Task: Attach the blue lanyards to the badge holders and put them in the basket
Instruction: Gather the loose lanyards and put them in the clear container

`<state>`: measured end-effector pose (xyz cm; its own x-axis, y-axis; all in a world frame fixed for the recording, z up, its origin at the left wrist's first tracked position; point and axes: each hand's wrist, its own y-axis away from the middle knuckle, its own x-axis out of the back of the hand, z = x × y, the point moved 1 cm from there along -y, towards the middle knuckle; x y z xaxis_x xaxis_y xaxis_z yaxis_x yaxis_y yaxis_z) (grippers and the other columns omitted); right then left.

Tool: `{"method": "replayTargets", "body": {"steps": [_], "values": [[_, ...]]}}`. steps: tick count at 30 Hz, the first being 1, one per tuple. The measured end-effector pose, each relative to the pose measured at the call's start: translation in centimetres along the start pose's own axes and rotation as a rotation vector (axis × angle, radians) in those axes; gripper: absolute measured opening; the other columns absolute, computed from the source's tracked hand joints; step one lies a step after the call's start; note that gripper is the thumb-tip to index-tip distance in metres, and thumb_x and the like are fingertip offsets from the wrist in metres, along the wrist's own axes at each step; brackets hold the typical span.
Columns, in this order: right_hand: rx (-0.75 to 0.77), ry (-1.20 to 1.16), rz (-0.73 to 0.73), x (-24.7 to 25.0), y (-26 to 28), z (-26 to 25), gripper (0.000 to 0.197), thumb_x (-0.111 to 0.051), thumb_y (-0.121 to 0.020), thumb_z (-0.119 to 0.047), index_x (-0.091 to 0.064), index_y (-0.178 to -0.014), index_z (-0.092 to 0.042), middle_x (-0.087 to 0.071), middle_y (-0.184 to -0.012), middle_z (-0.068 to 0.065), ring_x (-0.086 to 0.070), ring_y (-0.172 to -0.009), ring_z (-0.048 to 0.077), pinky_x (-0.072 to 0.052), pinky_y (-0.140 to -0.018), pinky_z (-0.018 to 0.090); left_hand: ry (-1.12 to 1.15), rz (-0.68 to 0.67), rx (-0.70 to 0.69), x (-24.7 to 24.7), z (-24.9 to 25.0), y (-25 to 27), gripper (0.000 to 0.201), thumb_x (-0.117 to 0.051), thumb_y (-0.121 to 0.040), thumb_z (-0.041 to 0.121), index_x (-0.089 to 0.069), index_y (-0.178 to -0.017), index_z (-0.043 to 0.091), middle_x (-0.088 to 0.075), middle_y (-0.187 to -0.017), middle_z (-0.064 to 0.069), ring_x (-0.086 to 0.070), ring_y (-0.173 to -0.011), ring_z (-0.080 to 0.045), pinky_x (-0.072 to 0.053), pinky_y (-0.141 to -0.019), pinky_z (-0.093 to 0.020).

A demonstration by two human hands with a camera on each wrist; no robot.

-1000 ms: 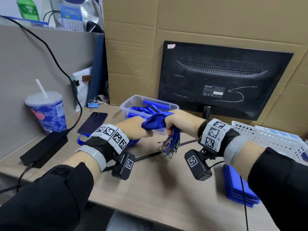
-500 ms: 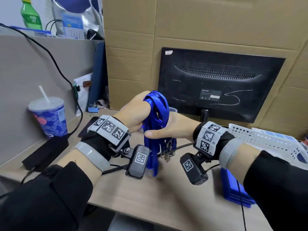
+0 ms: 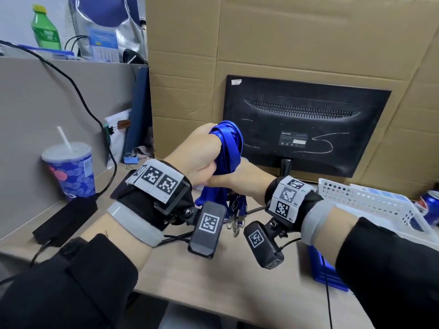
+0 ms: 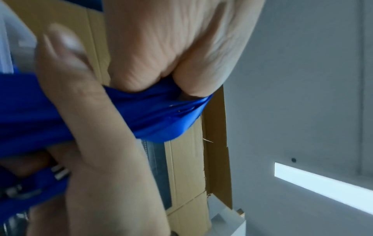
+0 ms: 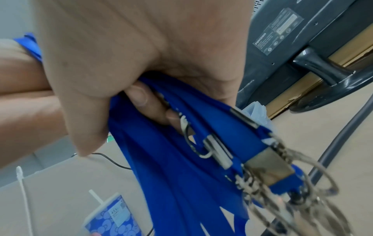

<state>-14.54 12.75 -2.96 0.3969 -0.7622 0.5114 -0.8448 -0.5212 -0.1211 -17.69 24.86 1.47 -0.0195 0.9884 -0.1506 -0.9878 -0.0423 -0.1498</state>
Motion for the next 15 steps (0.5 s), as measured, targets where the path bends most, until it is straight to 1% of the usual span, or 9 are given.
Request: {"method": "replayTargets", "body": {"steps": [2, 4, 6, 7, 8, 9, 11, 13, 15], "values": [[-0.004, -0.016, 0.035, 0.1, -0.1, 0.1, 0.026, -0.079, -0.077, -0.025, -0.071, -0.093, -0.006, -0.075, -0.097, 0.021, -0.069, -0.08, 0.023, -0.059, -0.076, 0.044, -0.035, -0.049, -0.024, 0.0, 0.2, 0.1, 0.038, -0.034, -0.096, -0.015, -0.051, -0.077, 0.013, -0.057, -0.051, 0.009, -0.052, -0.051, -0.011, -0.048, -0.056, -0.026], [-0.015, 0.01, 0.051, 0.4, -0.3, 0.3, 0.014, -0.075, -0.082, -0.023, -0.07, -0.08, -0.011, -0.073, -0.081, 0.012, -0.065, -0.071, 0.015, -0.053, -0.068, 0.034, -0.096, -0.098, -0.048, 0.4, 0.5, 0.3, 0.032, -0.04, -0.097, -0.013, -0.057, -0.083, 0.009, -0.064, -0.059, 0.004, -0.059, -0.057, -0.013, -0.051, -0.059, -0.026], [-0.05, 0.004, 0.082, 0.9, -0.7, 0.7, 0.013, -0.074, -0.086, -0.023, -0.069, -0.081, -0.012, -0.067, -0.075, 0.003, -0.06, -0.068, 0.015, -0.049, -0.064, 0.03, -0.125, -0.193, -0.056, 1.1, 0.6, 0.3, 0.018, -0.05, -0.094, -0.012, -0.062, -0.094, 0.002, -0.067, -0.075, -0.007, -0.063, -0.072, -0.02, -0.052, -0.07, -0.031], [-0.059, -0.016, 0.097, 1.1, -0.8, 0.9, 0.018, -0.075, -0.083, -0.027, -0.069, -0.085, -0.01, -0.064, -0.076, 0.002, -0.058, -0.069, 0.016, -0.047, -0.065, 0.031, -0.121, -0.266, -0.053, 1.5, 0.6, 0.4, 0.018, -0.055, -0.089, -0.01, -0.062, -0.102, -0.001, -0.066, -0.085, -0.012, -0.061, -0.08, -0.023, -0.05, -0.076, -0.034], [-0.067, -0.046, 0.106, 1.4, -1.0, 0.9, 0.026, -0.075, -0.078, -0.032, -0.069, -0.088, -0.009, -0.062, -0.077, 0.002, -0.057, -0.072, 0.017, -0.047, -0.068, 0.033, -0.113, -0.326, -0.033, 2.0, 0.5, 0.4, 0.026, -0.059, -0.083, -0.006, -0.062, -0.109, 0.0, -0.065, -0.093, -0.015, -0.061, -0.086, -0.024, -0.049, -0.082, -0.036], [-0.062, -0.081, 0.11, 1.6, -1.3, 1.0, 0.027, -0.073, -0.077, -0.035, -0.069, -0.088, -0.011, -0.061, -0.078, 0.001, -0.056, -0.074, 0.017, -0.046, -0.07, 0.035, -0.121, -0.362, 0.001, 2.4, 0.2, 0.3, 0.033, -0.063, -0.08, 0.001, -0.062, -0.114, 0.001, -0.066, -0.1, -0.014, -0.063, -0.091, -0.024, -0.05, -0.086, -0.035], [-0.001, -0.082, 0.082, 1.5, -1.8, 0.2, 0.012, -0.067, -0.089, -0.031, -0.068, -0.084, -0.02, -0.065, -0.079, -0.003, -0.06, -0.076, 0.013, -0.051, -0.072, 0.035, -0.217, -0.357, 0.069, 2.3, -0.7, 0.0, 0.049, -0.078, -0.078, 0.026, -0.067, -0.121, 0.006, -0.074, -0.114, -0.007, -0.071, -0.105, -0.02, -0.055, -0.093, -0.034], [0.047, 0.047, 0.011, 0.8, -3.0, -0.4, 0.015, -0.058, -0.094, -0.028, -0.068, -0.091, -0.018, -0.072, -0.085, 0.001, -0.065, -0.078, 0.01, -0.059, -0.074, 0.039, -0.288, -0.293, 0.121, 2.0, -2.1, -1.1, 0.074, -0.086, -0.071, 0.058, -0.07, -0.128, 0.014, -0.075, -0.124, -0.007, -0.072, -0.117, -0.024, -0.055, -0.101, -0.043], [0.066, 0.18, -0.087, 0.0, -4.1, -0.3, 0.02, -0.059, -0.09, -0.03, -0.071, -0.101, -0.019, -0.077, -0.095, 0.005, -0.073, -0.088, 0.013, -0.064, -0.081, 0.048, -0.229, -0.228, 0.147, 1.4, -3.3, -2.2, 0.085, -0.087, -0.065, 0.07, -0.072, -0.126, 0.012, -0.074, -0.125, -0.014, -0.071, -0.117, -0.032, -0.053, -0.107, -0.053]]}}
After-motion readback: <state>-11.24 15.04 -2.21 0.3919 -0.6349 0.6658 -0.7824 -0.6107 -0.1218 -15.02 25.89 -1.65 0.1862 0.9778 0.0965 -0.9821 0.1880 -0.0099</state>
